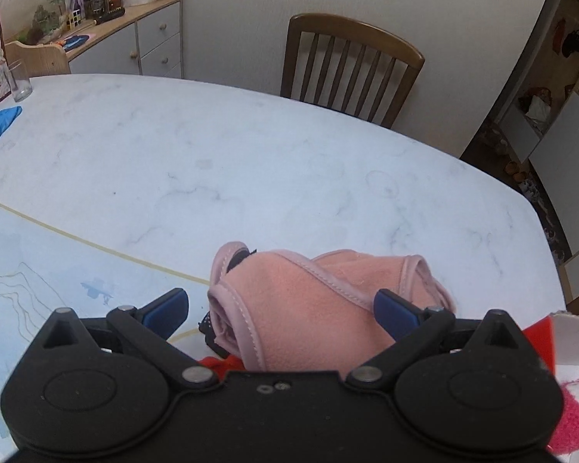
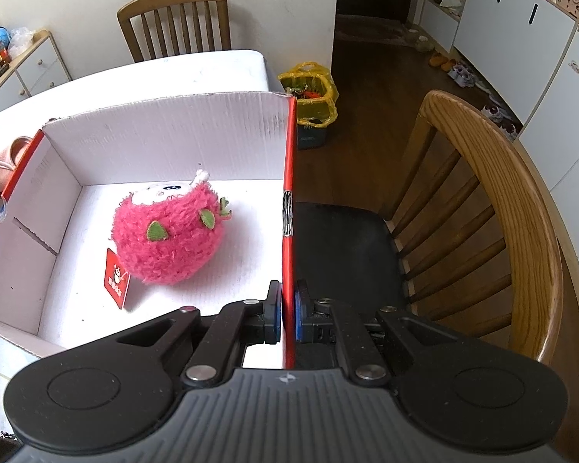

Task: Organize objects
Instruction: 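Grasp the pink fleece cloth with the left gripper, then lift the pink fleece cloth with the left gripper over the box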

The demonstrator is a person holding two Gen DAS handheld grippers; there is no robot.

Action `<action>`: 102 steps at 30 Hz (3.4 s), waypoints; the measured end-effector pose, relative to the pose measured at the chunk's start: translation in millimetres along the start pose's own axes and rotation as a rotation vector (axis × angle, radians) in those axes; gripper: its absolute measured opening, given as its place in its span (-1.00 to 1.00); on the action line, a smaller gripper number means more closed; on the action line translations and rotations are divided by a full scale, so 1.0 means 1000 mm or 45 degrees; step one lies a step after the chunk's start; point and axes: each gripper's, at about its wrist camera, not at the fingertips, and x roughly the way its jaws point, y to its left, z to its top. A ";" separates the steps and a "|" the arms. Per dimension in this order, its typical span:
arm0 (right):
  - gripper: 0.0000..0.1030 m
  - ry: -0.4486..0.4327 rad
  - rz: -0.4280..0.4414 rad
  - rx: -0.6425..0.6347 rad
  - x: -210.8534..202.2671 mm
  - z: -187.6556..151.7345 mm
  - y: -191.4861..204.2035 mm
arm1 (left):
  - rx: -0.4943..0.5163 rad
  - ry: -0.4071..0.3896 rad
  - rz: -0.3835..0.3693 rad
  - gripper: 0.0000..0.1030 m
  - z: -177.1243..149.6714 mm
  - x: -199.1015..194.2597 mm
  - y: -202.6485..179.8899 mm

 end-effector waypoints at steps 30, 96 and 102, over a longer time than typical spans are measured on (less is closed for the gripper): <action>-0.88 0.005 0.006 -0.009 0.003 -0.002 0.000 | 0.083 -0.163 -0.049 -0.84 0.019 -0.070 -0.043; -0.85 -0.028 0.115 -0.043 0.004 -0.006 -0.011 | 0.595 0.181 -0.603 -0.85 -0.140 -0.084 -0.251; -0.84 -0.027 0.118 -0.048 0.003 -0.007 -0.009 | 0.598 0.222 -0.615 -0.82 -0.147 -0.076 -0.260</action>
